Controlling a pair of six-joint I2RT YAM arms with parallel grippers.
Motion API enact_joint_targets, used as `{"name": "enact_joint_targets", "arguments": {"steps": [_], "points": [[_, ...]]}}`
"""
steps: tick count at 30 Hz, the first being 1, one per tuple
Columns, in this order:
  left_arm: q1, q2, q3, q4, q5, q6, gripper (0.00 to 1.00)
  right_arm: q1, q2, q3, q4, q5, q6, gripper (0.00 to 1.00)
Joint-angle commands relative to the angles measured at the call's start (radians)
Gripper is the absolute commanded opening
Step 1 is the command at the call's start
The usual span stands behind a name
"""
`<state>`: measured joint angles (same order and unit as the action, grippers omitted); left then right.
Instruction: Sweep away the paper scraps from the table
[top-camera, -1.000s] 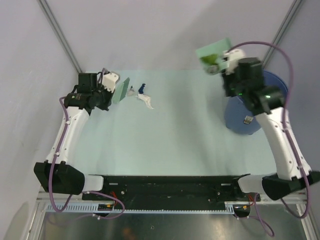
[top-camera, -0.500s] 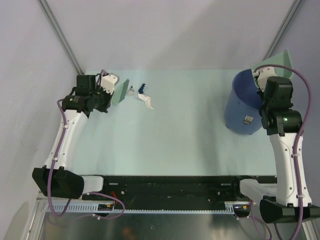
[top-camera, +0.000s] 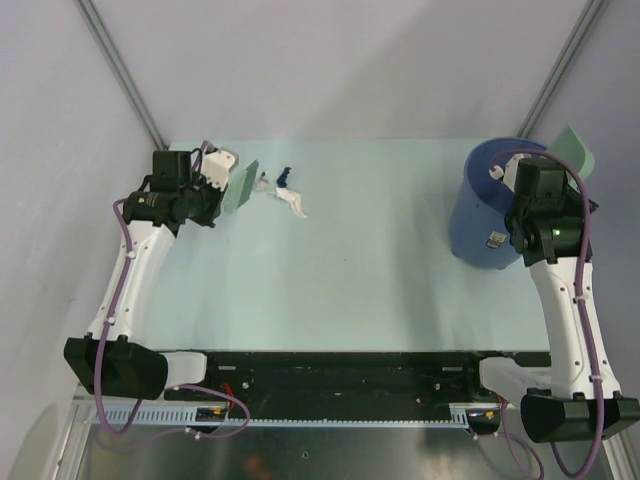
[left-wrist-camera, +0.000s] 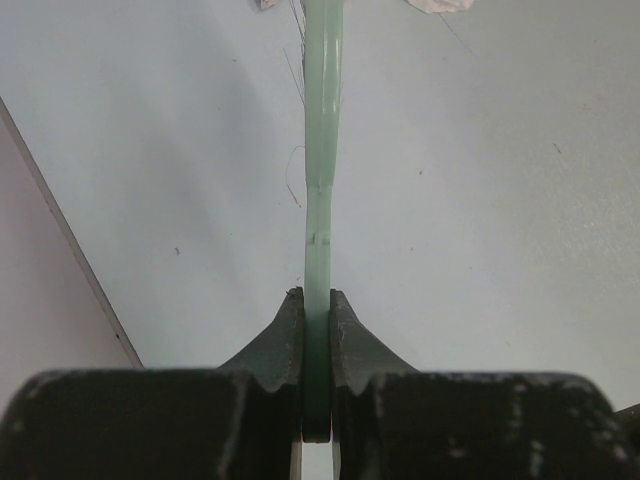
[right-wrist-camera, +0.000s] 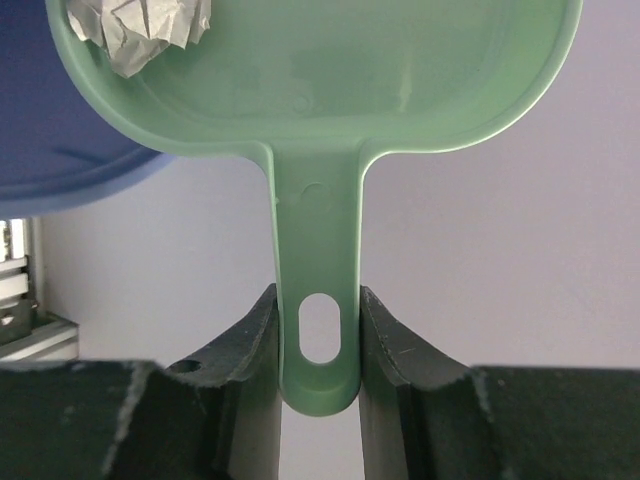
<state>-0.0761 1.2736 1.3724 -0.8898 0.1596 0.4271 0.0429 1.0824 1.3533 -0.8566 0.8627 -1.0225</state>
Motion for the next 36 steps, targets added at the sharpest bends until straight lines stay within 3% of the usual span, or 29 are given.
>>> {"name": "enact_joint_targets", "arguments": {"steps": [1,9,15,20,21,22,24,25,28,33,35,36], "points": [[-0.002,-0.039,0.016,0.006,0.024,0.016,0.00,0.005,-0.047,-0.029,0.121,0.065,-0.172,0.00],[-0.002,-0.040,0.022,0.005,0.040,0.019,0.00,0.057,-0.167,-0.262,0.237,-0.134,-0.537,0.00],[-0.002,-0.039,0.022,0.002,0.029,0.033,0.00,0.020,-0.193,-0.289,0.319,-0.182,-0.606,0.00],[-0.002,-0.031,0.013,0.002,0.053,0.025,0.00,-0.009,-0.168,-0.286,0.568,-0.105,-0.608,0.00],[-0.002,-0.028,0.011,0.002,0.058,0.022,0.00,-0.008,-0.145,-0.277,0.620,-0.062,-0.582,0.00],[-0.004,-0.020,0.007,0.002,0.061,0.016,0.00,-0.011,-0.125,-0.208,0.655,-0.039,-0.433,0.00],[-0.033,0.022,-0.007,0.003,0.048,-0.005,0.00,0.012,-0.069,-0.085,0.575,-0.011,-0.241,0.00],[-0.050,0.039,-0.012,0.005,0.020,-0.010,0.00,0.021,-0.053,0.022,0.479,-0.017,-0.059,0.00],[-0.109,0.104,0.004,0.009,-0.012,-0.011,0.00,0.098,-0.009,0.133,0.318,-0.096,0.163,0.00],[-0.154,0.240,0.137,0.069,-0.075,-0.079,0.00,0.429,0.057,0.168,0.280,-0.074,0.458,0.00],[-0.165,0.311,0.171,0.087,-0.100,-0.108,0.00,0.492,0.137,0.188,0.208,-0.175,0.569,0.00],[-0.169,0.335,0.210,0.106,-0.123,-0.114,0.00,0.520,0.164,0.197,0.155,-0.347,0.667,0.00]]}}
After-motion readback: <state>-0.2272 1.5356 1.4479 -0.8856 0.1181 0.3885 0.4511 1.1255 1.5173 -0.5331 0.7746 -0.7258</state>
